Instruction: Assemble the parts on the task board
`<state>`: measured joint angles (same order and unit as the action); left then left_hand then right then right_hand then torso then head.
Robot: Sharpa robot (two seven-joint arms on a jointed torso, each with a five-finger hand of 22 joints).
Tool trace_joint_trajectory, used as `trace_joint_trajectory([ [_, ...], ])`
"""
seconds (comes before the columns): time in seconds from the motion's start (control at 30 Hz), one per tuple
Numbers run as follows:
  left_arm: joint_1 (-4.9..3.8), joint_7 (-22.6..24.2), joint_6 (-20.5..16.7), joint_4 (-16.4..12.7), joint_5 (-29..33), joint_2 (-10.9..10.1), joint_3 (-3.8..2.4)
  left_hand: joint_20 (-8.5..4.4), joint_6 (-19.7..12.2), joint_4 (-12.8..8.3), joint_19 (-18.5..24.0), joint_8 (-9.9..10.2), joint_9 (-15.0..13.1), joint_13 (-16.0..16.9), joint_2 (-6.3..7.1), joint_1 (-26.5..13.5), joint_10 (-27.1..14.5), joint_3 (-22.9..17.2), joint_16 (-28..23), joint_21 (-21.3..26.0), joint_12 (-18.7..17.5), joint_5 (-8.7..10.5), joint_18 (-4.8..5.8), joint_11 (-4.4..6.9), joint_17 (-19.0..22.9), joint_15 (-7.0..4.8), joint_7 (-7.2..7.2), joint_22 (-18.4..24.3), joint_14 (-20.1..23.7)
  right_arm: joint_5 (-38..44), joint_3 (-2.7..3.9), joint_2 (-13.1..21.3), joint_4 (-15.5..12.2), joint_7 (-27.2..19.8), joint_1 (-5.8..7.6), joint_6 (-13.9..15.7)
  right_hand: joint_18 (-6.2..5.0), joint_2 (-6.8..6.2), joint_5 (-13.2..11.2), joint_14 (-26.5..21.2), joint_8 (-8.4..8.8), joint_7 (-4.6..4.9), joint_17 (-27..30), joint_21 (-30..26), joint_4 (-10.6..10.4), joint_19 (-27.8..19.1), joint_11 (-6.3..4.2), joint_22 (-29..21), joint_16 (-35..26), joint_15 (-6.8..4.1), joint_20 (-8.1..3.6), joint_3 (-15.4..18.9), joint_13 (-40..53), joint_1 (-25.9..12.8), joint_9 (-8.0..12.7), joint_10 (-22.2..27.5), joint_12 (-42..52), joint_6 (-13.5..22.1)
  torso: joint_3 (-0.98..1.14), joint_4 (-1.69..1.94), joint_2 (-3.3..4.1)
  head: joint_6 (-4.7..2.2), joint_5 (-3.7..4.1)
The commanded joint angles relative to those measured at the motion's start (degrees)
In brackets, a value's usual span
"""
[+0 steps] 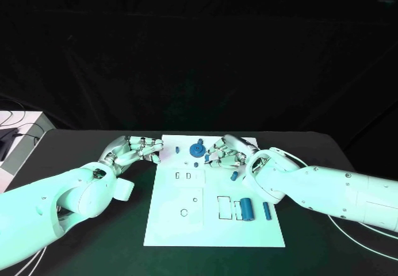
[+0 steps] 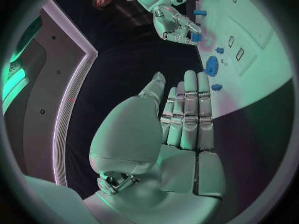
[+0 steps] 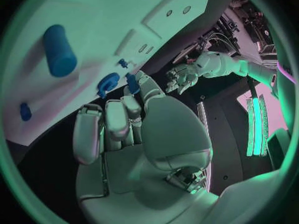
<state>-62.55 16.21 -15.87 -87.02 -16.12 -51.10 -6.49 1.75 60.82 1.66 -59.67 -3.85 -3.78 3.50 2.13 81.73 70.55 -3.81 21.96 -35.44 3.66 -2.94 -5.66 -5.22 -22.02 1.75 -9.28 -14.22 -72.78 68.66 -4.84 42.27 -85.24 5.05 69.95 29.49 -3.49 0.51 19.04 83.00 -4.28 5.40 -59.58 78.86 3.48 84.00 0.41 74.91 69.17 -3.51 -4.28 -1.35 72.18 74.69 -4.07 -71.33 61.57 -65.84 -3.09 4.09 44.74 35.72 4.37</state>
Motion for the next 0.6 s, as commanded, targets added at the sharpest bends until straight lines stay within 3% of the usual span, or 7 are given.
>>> trace_joint_trajectory([
  [0.03, 0.01, 0.2, 1.1, -0.2, -0.1, 0.0, -0.04, -0.05, -0.1, -0.3, 0.3, 0.2, 0.1, 0.0, 0.00, 0.3, 0.0, 0.1, -0.1, -0.2, -0.2, 0.09, 0.01, -0.10, -0.1, -0.16, -0.03, -0.1, 0.3, 7.1, -0.13, -0.5, -1.4, 7.8, -0.58, 1.3, 0.80, -0.16, -0.1, 0.0, 0.11, 0.32, 0.1, 0.0, -0.6, 4.7, -0.15, 12.0, -0.3, -0.23, -0.23, -0.2, 0.0, -0.5, -0.1, -0.3, -0.1, -0.4, -0.04, 0.04, 0.04, 0.18, 0.05],
  [0.2, 0.01, 0.0, 1.1, -0.3, -0.1, -0.1, -0.04, -0.03, -0.2, -0.4, 0.4, 0.2, 0.1, 0.0, 0.10, 0.3, -0.1, 0.2, -0.1, -0.3, -0.2, 0.09, -0.01, -0.16, 0.0, -0.14, -0.12, -0.1, 0.3, 10.3, -0.41, -1.7, -2.7, 10.9, -1.43, 1.5, 0.80, -0.55, 0.0, 0.0, 0.10, 0.35, 0.3, 0.0, -0.9, 4.7, -0.14, 12.0, -0.4, -0.22, -0.20, -0.4, 0.1, -0.5, -0.1, -0.3, -0.2, -0.3, 0.05, -0.08, 0.11, 0.41, -0.20],
  [0.4, 0.01, 0.0, 1.2, -0.4, -0.1, -0.1, -0.04, -0.03, -0.2, -0.4, 0.4, 0.2, 0.1, 0.0, 0.10, 0.3, -0.1, 0.2, -0.1, -0.3, -0.2, 0.09, -0.01, -0.16, 0.0, -0.14, -0.12, -0.1, 0.3, 12.8, -0.63, -2.2, -4.2, 12.4, -2.30, 0.8, 0.78, -0.62, 0.3, 0.0, 0.09, 0.35, 0.3, 0.0, -1.0, 4.7, -0.15, 12.0, -0.3, -0.21, -0.19, -0.4, 0.1, -0.6, -0.1, -0.3, -0.2, -0.4, 0.05, 0.04, 0.11, 0.92, -0.71],
  [0.6, 0.01, 0.0, 1.2, -0.5, -0.1, -0.2, -0.04, 0.01, -0.3, -0.3, 0.4, 0.2, 0.1, 0.0, 0.13, 0.2, -0.2, 0.2, -0.1, -0.3, -0.2, 0.09, -0.03, -0.19, 0.0, -0.11, -0.15, 0.0, 0.3, 14.2, -0.69, -2.3, -5.4, 13.9, -2.86, -0.3, 0.81, -0.80, 0.1, 0.0, 0.11, 0.32, 0.4, 0.1, -1.5, 4.7, -0.14, 12.0, -0.3, -0.21, -0.20, -0.4, 0.2, -1.1, -0.1, -0.4, 0.0, -0.4, 0.03, 0.01, 0.11, 1.25, -0.15],
])
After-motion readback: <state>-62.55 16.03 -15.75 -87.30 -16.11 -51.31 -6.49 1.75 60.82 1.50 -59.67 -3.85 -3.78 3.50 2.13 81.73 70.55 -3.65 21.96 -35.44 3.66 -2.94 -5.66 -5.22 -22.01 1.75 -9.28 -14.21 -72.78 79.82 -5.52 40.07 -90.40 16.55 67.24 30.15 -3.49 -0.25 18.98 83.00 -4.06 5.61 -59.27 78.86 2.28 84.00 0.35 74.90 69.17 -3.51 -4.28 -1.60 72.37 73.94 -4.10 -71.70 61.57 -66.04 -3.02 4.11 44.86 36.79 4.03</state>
